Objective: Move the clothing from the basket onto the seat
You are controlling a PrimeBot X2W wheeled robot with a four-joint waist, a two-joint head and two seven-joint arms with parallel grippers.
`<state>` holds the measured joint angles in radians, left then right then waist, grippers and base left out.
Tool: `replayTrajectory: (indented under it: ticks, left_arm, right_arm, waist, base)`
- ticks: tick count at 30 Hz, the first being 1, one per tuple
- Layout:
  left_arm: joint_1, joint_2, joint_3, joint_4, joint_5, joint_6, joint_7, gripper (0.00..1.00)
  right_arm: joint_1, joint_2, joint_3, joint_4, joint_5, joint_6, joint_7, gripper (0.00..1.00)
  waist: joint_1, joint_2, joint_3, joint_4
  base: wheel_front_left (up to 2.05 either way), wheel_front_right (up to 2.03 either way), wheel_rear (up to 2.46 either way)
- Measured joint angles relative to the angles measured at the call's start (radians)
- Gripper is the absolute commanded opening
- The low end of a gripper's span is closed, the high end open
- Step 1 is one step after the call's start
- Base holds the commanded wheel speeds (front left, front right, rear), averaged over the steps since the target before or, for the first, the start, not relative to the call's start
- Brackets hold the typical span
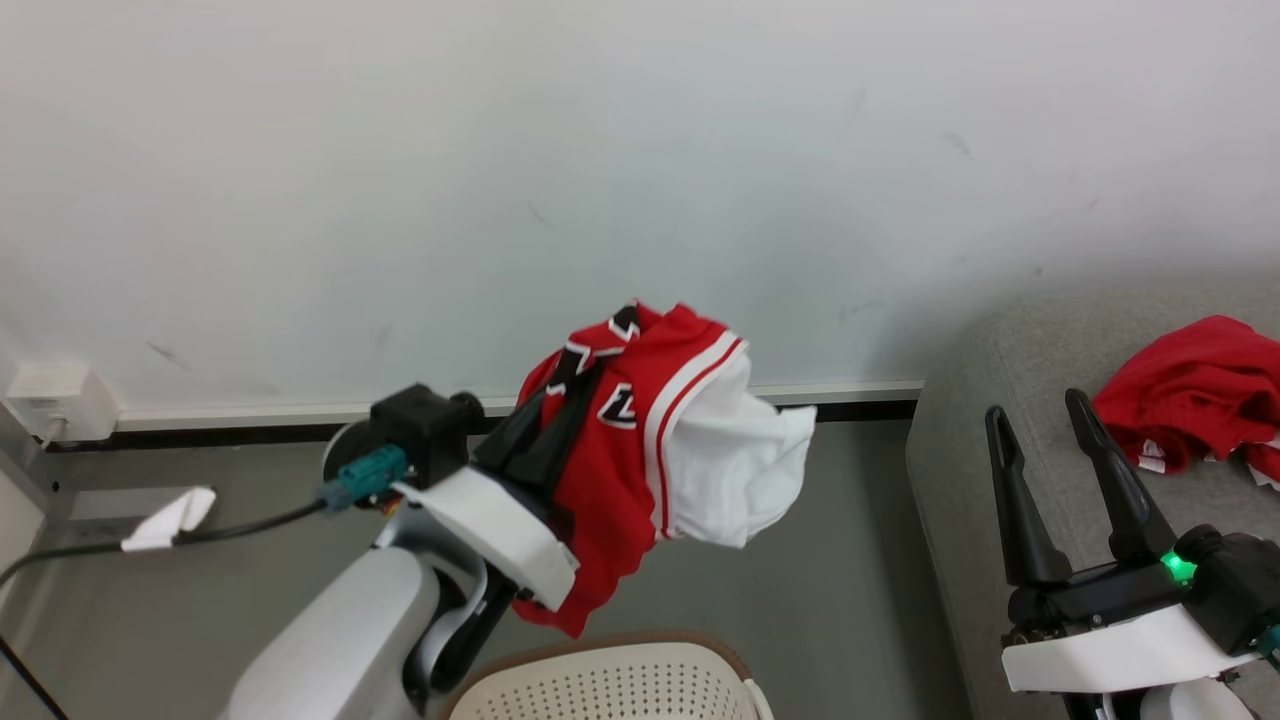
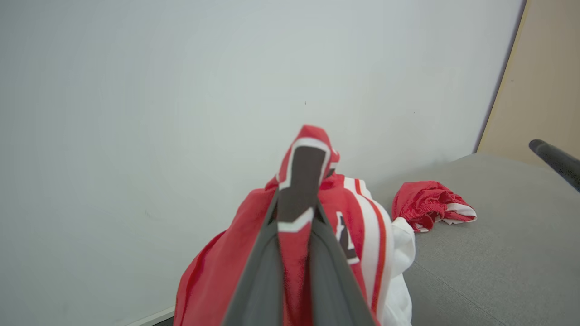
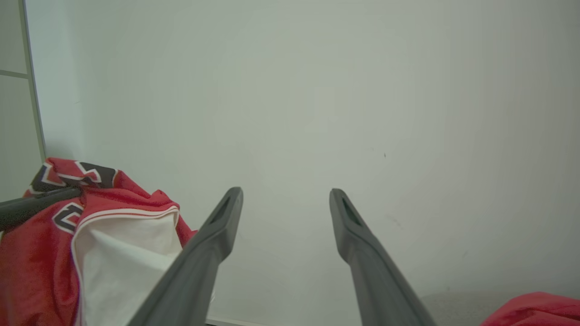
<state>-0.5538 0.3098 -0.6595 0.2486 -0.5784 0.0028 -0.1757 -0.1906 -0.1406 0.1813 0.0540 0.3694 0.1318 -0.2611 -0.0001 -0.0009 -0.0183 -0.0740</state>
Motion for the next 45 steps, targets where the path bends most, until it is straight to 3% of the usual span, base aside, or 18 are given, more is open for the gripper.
replayTrajectory:
  ticks: [7, 19, 28, 34, 45]
  left_arm:
    - [-0.057, 0.020, 0.019, -0.131, 0.001, 0.035, 0.071, 0.00]
    - [-0.078, 0.015, 0.017, -0.140, -0.003, 0.052, 0.094, 0.00]
    - [-0.098, 0.008, 0.017, -0.095, -0.012, 0.043, 0.087, 0.00]
    - [-0.105, -0.018, -0.004, -0.068, -0.013, 0.030, 0.081, 0.00]
    - [-0.099, -0.086, -0.080, -0.041, -0.013, 0.007, 0.077, 0.00]
  right_arm:
    - [0.010, -0.001, 0.013, 0.002, 0.000, 0.000, 0.000, 1.00]
    - [0.009, -0.021, 0.064, -0.005, 0.009, 0.000, 0.000, 1.00]
    - [0.001, -0.078, 0.246, -0.030, 0.044, 0.000, 0.000, 1.00]
    - [-0.049, -0.055, 0.379, 0.026, 0.071, 0.000, 0.000, 1.00]
    - [-0.163, -0.014, 0.484, 0.199, 0.134, 0.000, 0.000, 1.00]
  waist:
    - [0.0001, 0.0000, -0.007, 0.002]
    - [0.0002, 0.0000, 0.019, -0.002]
    - [0.0002, 0.0000, 0.030, -0.002]
    - [0.0002, 0.0000, 0.029, 0.022]
    - [0.0002, 0.0000, 0.018, 0.096]
  base:
    - [0.00, 0.00, 0.00]
    - [0.00, 0.00, 0.00]
    - [0.00, 0.00, 0.00]
    - [0.00, 0.00, 0.00]
    - [0.00, 0.00, 0.00]
